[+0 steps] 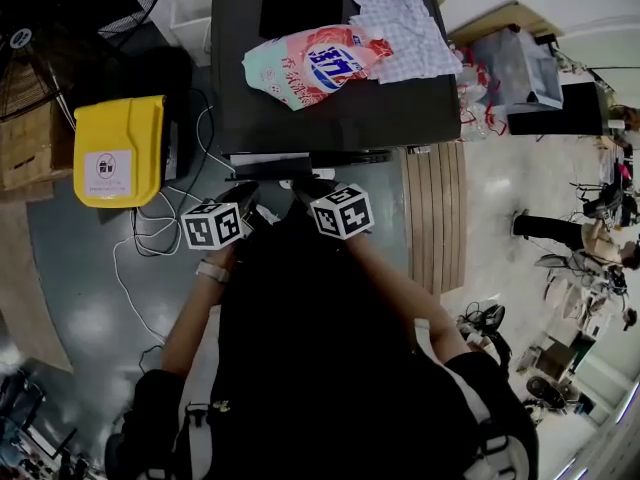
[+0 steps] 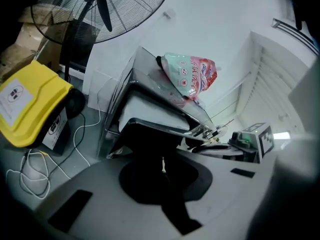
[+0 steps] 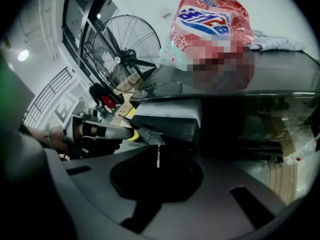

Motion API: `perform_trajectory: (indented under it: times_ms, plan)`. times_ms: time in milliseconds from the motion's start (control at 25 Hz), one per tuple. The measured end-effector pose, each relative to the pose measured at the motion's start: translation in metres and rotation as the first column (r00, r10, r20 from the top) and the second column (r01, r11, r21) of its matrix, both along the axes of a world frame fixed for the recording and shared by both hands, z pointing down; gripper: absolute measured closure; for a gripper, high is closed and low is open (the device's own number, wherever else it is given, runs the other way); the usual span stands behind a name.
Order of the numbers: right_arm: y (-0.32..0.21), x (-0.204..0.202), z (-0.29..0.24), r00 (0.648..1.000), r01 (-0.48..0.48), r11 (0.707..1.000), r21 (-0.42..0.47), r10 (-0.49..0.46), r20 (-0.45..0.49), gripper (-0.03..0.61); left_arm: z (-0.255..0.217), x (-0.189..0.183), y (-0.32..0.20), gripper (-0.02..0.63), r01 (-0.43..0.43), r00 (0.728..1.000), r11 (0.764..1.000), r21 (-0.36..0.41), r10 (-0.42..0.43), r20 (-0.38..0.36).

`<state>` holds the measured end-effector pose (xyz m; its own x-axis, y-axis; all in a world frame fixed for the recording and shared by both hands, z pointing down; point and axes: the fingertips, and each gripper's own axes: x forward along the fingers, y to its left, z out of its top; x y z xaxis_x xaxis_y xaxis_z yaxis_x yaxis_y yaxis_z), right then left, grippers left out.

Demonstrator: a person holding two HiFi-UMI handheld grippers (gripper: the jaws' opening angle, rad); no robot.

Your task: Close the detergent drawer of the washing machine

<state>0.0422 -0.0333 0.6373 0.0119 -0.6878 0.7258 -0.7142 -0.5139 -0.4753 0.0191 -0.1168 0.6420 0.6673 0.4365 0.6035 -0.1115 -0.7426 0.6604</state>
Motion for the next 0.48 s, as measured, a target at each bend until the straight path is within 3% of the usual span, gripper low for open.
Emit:
perform_trajectory:
  times_ms: [480]
  plan:
    - [-0.005, 0.002, 0.009, 0.999, -0.032, 0.999, 0.019, 0.032, 0.021, 0.563, 0.014, 0.001, 0.001, 0.603, -0.087, 0.996, 0.994, 0.06, 0.085, 0.03]
